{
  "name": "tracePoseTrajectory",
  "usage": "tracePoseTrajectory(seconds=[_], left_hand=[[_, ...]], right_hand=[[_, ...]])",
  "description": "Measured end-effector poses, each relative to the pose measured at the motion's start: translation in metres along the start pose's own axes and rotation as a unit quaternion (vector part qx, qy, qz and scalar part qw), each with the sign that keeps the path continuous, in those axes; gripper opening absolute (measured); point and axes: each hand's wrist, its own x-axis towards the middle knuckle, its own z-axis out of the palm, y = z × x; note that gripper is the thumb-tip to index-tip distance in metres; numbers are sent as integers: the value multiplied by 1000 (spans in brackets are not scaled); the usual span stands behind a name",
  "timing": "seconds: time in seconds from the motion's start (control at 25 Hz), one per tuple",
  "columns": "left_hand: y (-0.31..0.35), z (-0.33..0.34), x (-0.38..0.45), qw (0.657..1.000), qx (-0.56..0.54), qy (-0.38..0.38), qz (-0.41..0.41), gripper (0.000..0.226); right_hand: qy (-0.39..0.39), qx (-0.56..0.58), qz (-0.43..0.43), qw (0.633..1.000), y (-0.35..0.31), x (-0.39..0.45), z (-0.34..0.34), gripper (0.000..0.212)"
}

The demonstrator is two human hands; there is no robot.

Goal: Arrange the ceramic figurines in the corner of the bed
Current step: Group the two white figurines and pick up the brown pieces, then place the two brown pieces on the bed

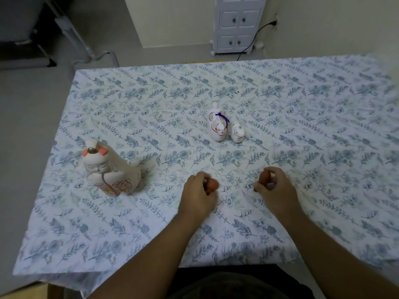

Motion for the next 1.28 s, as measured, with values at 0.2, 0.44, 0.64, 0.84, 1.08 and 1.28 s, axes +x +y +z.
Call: tracePoseTrajectory(seconds=[0.2,0.44,0.64,0.84,1.08,1.28], left_hand=[[19,-6,-1,998,-66,22,9,38],[43,13,21,992,-62,99,42,25],[41,33,22,992,-64,105,9,27],[26,40,10,997,-44,55,36,58],[29,38,5,994,-74,85,8,33],[35,37,10,994,-76,75,-6,37]], right_hand=[[-28,29,-77,996,-17,-3,11,54],[-42,46,-154,986,-32,14,17,43],[-83,28,-149,985,-17,21,21,29],[-97,3,-151,984,-9,28,23,22],[-116,-28,-172,978,-7,27,17,20],[-131,-23,-180,975,-2,20,17,18]])
